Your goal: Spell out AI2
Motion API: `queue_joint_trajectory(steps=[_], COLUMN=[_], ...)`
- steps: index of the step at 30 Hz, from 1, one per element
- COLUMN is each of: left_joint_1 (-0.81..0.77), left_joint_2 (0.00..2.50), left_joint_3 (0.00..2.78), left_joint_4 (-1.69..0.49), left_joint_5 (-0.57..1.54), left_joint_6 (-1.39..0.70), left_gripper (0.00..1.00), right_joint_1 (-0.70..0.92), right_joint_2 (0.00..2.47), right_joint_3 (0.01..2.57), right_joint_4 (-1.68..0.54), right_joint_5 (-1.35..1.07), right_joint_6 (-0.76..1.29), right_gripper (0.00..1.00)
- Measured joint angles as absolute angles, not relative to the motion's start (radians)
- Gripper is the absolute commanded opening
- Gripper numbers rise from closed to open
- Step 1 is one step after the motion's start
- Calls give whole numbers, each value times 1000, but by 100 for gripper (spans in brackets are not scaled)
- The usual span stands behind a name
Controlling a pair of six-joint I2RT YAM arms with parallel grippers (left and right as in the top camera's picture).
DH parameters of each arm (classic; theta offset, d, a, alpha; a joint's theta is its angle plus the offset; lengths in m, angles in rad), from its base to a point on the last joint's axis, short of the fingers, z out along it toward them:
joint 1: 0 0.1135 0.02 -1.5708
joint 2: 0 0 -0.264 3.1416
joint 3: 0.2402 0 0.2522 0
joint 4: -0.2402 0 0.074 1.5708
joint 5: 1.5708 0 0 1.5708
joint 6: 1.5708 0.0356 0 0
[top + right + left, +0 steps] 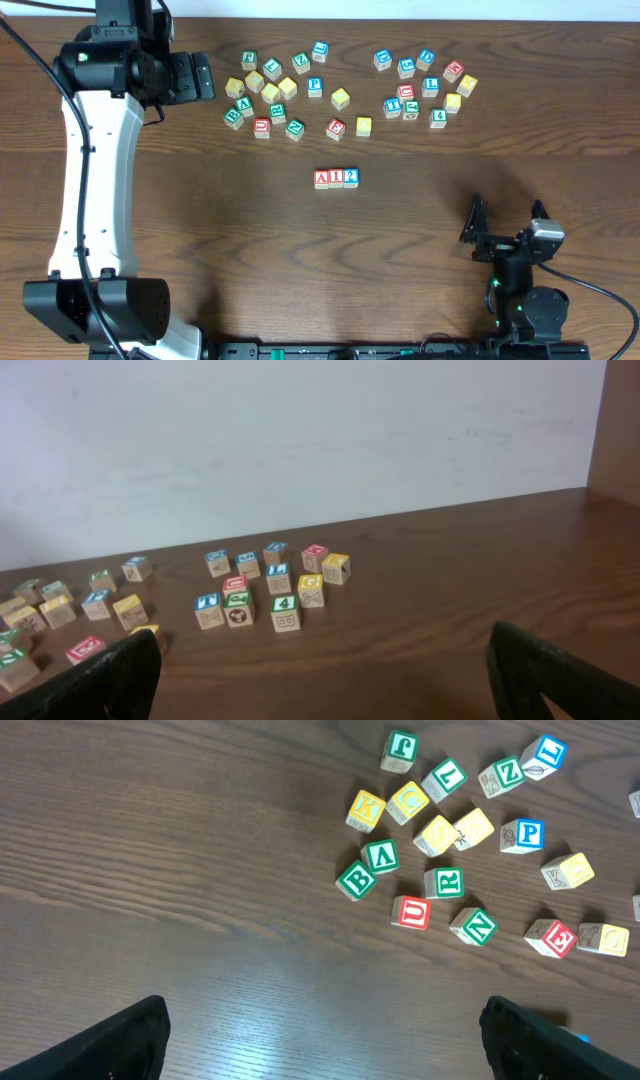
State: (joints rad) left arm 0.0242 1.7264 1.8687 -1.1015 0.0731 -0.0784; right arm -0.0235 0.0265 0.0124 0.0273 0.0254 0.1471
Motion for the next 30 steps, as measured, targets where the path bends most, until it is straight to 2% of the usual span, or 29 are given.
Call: queue_joint_trajectory(steps=[8, 13, 30], left_joint_1=[24, 24, 24], left_joint_2=[1726, 1726, 1726], left_joint_3=[1869, 1869, 1869], left_joint_4=[-1102, -1102, -1102], left_joint_5=[73, 73, 73], left_joint_6=[-78, -78, -78], left_gripper=[98, 98, 98], right_joint_1=[-24, -25, -25], right_joint_2=[15, 12, 12], right_joint_3=[10, 8, 7], right_joint_4=[26, -68, -70], right_joint_5=[26, 26, 25], right_joint_6=[147, 147, 147], right_gripper=[99, 99, 99])
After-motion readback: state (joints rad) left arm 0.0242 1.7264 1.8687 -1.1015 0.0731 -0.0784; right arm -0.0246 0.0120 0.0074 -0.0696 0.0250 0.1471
